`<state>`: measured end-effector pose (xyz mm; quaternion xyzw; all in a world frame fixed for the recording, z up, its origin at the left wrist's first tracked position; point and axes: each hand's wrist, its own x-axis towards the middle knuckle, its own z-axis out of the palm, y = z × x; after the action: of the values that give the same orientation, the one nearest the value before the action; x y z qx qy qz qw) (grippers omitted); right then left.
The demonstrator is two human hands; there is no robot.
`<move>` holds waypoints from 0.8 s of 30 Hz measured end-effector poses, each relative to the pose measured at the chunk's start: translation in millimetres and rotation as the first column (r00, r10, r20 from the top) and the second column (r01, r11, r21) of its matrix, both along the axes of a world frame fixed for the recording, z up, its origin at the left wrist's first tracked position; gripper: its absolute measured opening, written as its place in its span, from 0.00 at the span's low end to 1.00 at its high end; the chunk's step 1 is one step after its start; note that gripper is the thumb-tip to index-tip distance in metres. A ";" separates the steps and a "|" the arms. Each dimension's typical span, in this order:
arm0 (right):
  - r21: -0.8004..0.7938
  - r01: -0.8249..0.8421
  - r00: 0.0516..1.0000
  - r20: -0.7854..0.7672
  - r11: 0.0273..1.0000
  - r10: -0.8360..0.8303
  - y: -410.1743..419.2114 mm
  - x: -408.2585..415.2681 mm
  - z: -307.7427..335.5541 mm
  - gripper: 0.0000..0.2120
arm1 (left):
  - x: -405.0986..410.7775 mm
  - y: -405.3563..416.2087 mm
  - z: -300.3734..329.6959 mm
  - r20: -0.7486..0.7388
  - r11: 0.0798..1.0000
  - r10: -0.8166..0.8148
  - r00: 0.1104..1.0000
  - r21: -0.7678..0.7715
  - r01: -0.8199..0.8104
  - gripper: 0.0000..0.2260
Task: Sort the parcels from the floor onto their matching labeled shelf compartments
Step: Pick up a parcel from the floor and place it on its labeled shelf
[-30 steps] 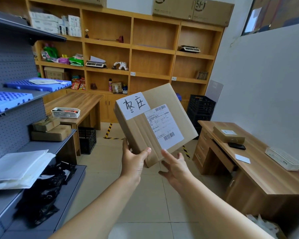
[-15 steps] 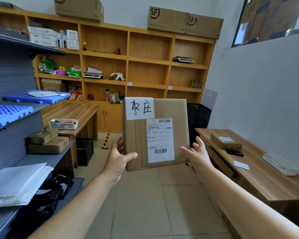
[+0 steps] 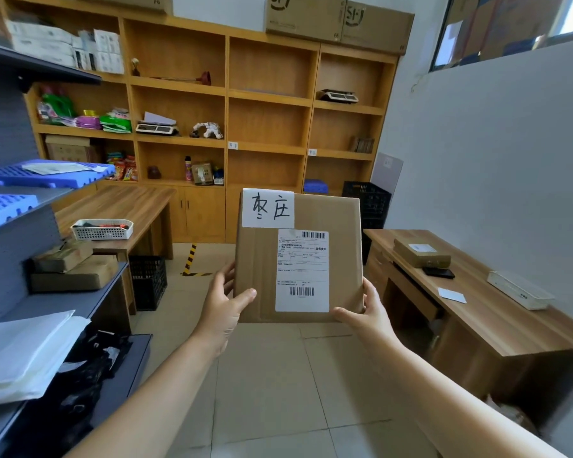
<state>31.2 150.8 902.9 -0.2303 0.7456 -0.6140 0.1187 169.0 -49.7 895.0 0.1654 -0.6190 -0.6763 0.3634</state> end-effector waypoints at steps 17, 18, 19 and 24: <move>-0.020 0.001 0.999 0.050 1.000 0.000 -13.7 -150.5 -22.2 0.39 | -153.5 -0.9 -17.1 0.170 0.995 0.061 0.984 -0.082 -0.048 0.30; -0.027 -0.007 0.999 0.051 1.000 0.008 -15.7 -166.6 -21.3 0.38 | -168.5 -2.1 -15.9 0.181 0.995 0.071 0.981 -0.086 -0.056 0.30; -0.028 -0.014 0.999 0.051 1.000 0.016 -17.5 -183.1 -20.4 0.37 | -184.0 -3.1 -15.1 0.184 0.994 0.075 0.980 -0.090 -0.059 0.30; -0.017 -0.079 0.996 0.046 0.997 0.079 -23.9 -262.5 -14.9 0.36 | -255.3 -5.3 -11.7 0.186 0.992 0.101 0.977 -0.092 -0.085 0.30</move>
<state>-231.2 126.9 888.0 -0.2461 0.7281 -0.6198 0.1584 -86.3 -55.0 883.3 0.2428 -0.6700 -0.6132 0.3406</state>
